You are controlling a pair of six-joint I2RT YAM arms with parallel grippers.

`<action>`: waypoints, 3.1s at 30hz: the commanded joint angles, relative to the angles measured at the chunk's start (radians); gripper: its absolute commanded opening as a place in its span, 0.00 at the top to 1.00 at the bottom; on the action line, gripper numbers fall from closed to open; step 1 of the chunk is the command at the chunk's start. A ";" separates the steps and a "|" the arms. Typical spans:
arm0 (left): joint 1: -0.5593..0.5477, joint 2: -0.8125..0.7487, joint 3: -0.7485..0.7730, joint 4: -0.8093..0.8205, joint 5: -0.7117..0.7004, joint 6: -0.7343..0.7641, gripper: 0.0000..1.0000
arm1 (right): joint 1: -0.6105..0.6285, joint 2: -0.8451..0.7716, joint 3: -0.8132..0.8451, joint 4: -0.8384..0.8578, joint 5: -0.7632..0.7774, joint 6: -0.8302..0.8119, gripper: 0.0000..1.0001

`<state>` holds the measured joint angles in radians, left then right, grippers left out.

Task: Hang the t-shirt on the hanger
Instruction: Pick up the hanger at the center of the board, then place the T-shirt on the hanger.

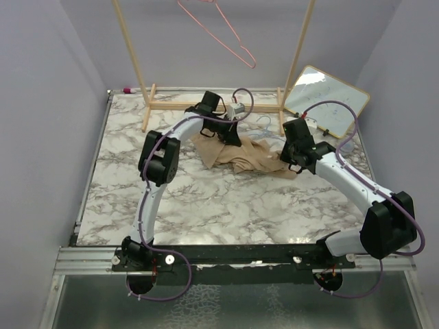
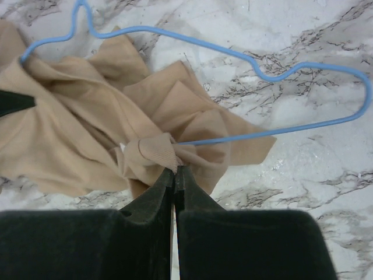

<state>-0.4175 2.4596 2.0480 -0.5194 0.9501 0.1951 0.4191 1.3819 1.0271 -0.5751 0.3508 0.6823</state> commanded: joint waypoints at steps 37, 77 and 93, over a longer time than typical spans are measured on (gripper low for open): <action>0.323 -0.834 -0.581 0.033 0.028 0.524 1.00 | -0.210 0.108 -0.063 0.100 -0.050 0.027 0.99; 0.284 -0.741 -0.587 -0.092 -0.215 0.812 1.00 | -0.286 -0.019 0.207 0.027 -0.083 -0.243 0.99; 0.220 -0.690 -0.504 -0.040 -0.256 0.710 1.00 | -0.115 0.063 0.335 0.025 -0.090 -0.291 0.99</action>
<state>-0.2073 1.7294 1.4654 -0.5579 0.8032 0.9707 0.2436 1.4025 1.2739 -0.5354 0.1188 0.4564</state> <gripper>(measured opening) 0.042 0.012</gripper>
